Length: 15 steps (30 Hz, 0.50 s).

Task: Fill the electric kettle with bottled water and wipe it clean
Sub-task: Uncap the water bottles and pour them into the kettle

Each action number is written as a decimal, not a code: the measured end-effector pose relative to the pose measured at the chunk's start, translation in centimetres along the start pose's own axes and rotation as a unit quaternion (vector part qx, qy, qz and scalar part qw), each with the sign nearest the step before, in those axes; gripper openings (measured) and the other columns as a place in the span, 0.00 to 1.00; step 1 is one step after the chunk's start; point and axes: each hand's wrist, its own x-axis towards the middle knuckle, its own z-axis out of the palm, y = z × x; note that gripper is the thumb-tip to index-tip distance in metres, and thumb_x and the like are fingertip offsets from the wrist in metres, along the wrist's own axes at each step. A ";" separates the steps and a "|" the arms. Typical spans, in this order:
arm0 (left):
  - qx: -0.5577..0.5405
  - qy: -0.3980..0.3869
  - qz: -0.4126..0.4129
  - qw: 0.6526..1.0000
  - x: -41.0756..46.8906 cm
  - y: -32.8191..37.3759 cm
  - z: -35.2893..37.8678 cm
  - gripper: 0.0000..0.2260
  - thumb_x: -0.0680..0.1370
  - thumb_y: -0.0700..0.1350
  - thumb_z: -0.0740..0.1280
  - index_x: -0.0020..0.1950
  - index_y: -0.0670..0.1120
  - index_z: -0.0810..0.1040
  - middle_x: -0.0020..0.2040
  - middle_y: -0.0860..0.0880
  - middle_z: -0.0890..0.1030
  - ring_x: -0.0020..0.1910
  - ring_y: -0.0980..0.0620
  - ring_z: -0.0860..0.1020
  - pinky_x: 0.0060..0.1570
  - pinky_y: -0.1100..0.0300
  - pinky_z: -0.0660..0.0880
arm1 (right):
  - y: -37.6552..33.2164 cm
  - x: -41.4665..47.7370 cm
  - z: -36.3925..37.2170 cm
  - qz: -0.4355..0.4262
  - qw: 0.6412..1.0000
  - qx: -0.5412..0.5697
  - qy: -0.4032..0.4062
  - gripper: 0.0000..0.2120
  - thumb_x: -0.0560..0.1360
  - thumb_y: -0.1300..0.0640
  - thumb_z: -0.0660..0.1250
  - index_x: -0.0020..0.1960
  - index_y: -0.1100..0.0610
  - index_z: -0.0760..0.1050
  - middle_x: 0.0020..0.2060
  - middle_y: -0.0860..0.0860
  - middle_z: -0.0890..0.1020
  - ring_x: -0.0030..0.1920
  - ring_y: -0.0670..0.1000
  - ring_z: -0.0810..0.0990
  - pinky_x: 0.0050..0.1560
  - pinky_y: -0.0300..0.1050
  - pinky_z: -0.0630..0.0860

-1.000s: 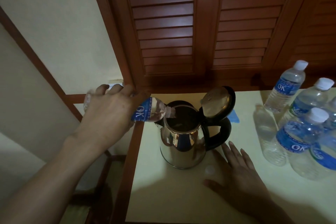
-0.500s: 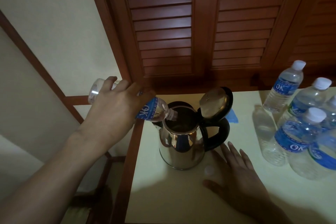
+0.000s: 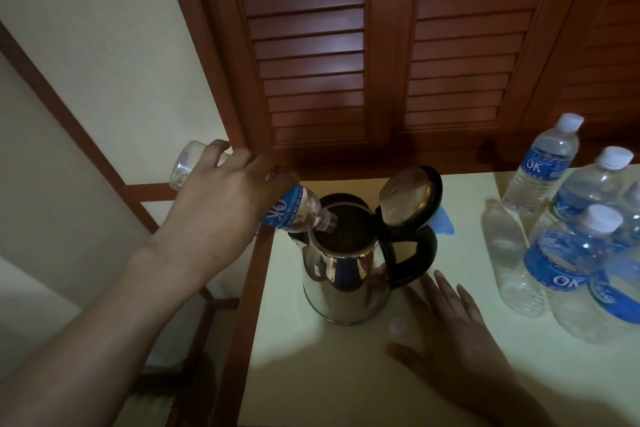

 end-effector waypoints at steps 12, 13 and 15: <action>-0.001 0.010 0.026 1.000 0.6 -0.1 -0.3 0.34 0.58 0.41 0.83 0.64 0.47 0.80 0.57 0.39 0.82 0.55 0.34 0.80 0.59 0.32 0.72 | -0.1 -0.1 -0.3 0.008 1.000 -0.002 -0.011 0.46 0.71 0.23 0.55 0.72 0.39 0.27 0.63 0.37 0.23 0.67 0.41 0.27 0.67 0.41 0.31; -0.002 0.010 0.026 1.000 0.7 -0.1 -0.3 0.34 0.58 0.41 0.83 0.64 0.47 0.80 0.57 0.39 0.82 0.55 0.34 0.80 0.59 0.32 0.72 | -0.2 -0.1 -0.4 0.009 1.000 -0.002 -0.014 0.46 0.71 0.23 0.55 0.69 0.39 0.26 0.62 0.37 0.23 0.67 0.41 0.27 0.67 0.41 0.31; -0.004 0.015 0.027 1.000 0.7 0.0 -0.3 0.34 0.59 0.40 0.83 0.64 0.47 0.80 0.57 0.39 0.82 0.55 0.34 0.80 0.59 0.32 0.71 | -0.3 -0.2 -0.6 0.004 1.000 -0.004 -0.014 0.45 0.71 0.23 0.55 0.67 0.38 0.25 0.60 0.36 0.22 0.67 0.41 0.27 0.67 0.41 0.31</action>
